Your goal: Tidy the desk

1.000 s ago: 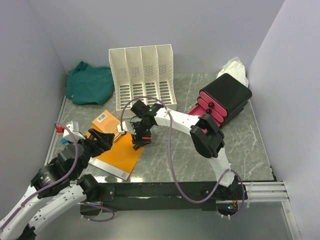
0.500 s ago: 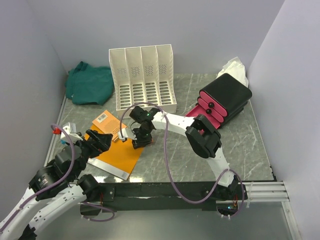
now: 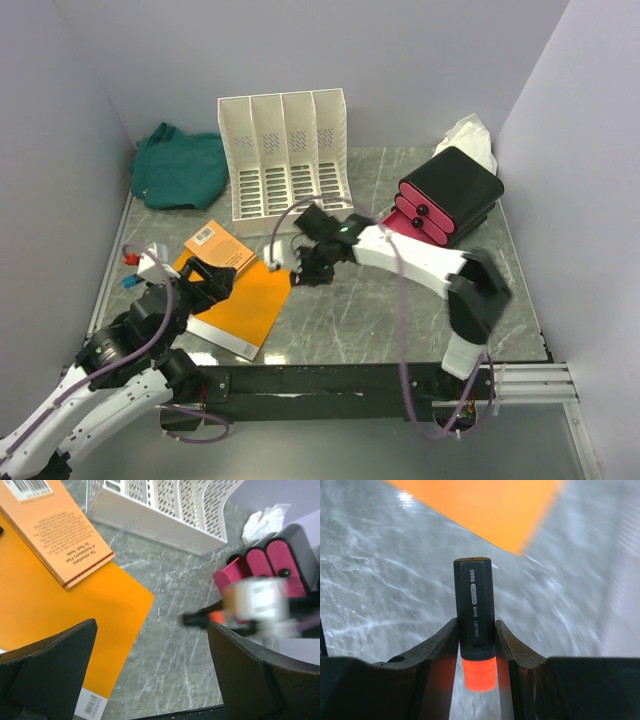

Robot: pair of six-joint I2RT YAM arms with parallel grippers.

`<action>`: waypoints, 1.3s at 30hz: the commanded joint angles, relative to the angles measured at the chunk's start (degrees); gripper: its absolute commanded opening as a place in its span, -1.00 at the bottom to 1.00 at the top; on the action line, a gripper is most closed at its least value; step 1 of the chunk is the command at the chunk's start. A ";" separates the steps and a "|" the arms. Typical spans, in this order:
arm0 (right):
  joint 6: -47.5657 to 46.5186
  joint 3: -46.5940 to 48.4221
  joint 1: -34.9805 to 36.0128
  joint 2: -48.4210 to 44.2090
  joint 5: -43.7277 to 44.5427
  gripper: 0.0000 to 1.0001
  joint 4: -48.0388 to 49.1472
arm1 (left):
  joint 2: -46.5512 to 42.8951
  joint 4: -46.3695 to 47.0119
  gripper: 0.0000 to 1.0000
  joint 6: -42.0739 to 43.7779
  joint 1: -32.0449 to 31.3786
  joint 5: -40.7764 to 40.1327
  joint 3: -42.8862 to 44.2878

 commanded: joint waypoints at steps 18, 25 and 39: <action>24.84 -25.10 -31.27 -20.43 28.38 -0.67 22.39 | 17.79 15.84 0.99 2.50 9.67 9.88 -5.89; 25.18 -23.79 -31.97 -15.15 27.51 -0.21 24.07 | 18.85 18.04 0.99 4.53 19.98 17.90 -7.39; 16.68 -20.71 -32.06 -28.84 5.58 0.26 9.41 | 18.14 14.09 0.99 5.14 22.53 15.45 -5.72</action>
